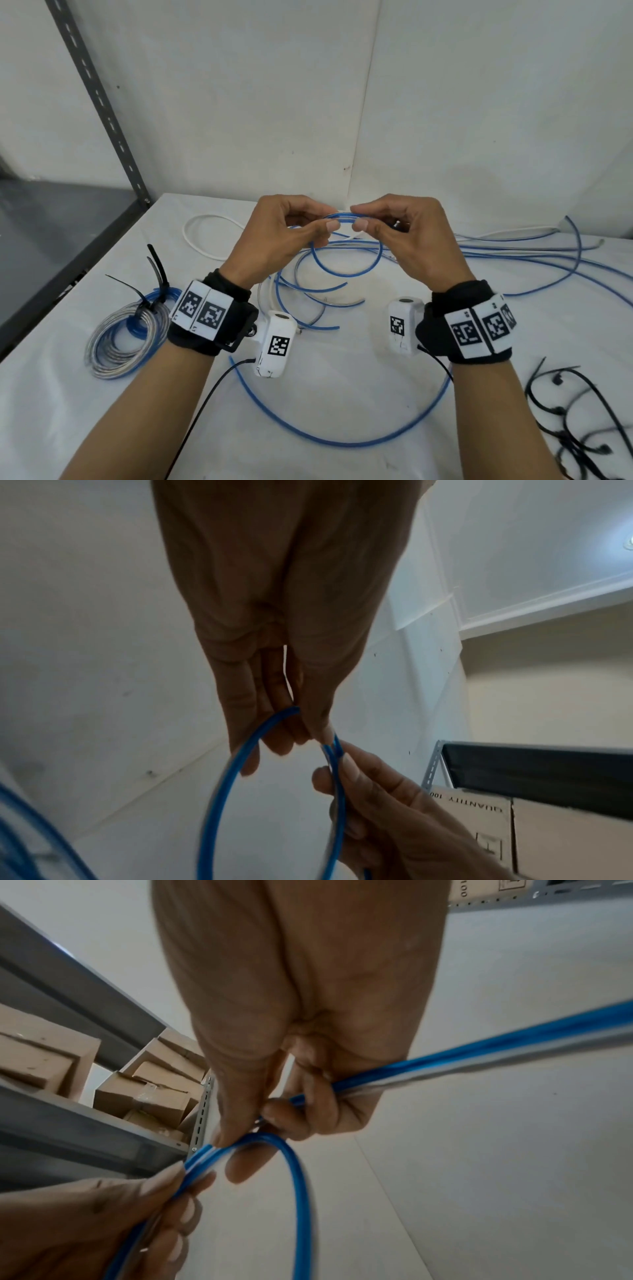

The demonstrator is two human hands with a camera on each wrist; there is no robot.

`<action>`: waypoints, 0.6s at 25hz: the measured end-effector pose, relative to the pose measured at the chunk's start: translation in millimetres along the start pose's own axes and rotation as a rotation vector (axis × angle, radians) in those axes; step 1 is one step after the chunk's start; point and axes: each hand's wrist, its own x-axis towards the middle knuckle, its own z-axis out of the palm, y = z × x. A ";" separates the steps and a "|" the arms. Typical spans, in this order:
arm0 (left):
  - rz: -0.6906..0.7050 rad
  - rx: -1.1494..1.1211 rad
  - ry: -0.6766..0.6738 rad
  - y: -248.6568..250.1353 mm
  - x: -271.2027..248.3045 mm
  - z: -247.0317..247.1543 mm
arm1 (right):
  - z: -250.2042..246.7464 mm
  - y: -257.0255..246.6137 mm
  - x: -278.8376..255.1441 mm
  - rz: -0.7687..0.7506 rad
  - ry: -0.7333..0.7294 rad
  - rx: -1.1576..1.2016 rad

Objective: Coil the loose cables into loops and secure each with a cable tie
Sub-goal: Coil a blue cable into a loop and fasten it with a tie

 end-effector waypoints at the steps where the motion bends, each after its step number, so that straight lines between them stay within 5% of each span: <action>1: 0.010 0.048 -0.036 0.6 0.4 -0.9 | -1.3 0.5 0.1 0.003 -0.008 0.002; 5: 0.022 0.312 -0.158 3.2 -3.6 -2.9 | 5.4 0.6 -0.1 0.026 -0.112 -0.047; 8: 0.013 0.295 -0.126 4.2 -3.7 -6.7 | 3.6 -0.8 0.4 0.022 0.017 -0.017; 11: -0.023 0.128 -0.053 5.3 -1.3 -12.0 | -5.7 -2.0 2.1 0.018 0.186 0.054; 15: -0.056 -0.119 0.052 7.8 0.6 -18.5 | 5.6 -7.5 -0.5 0.042 0.100 0.111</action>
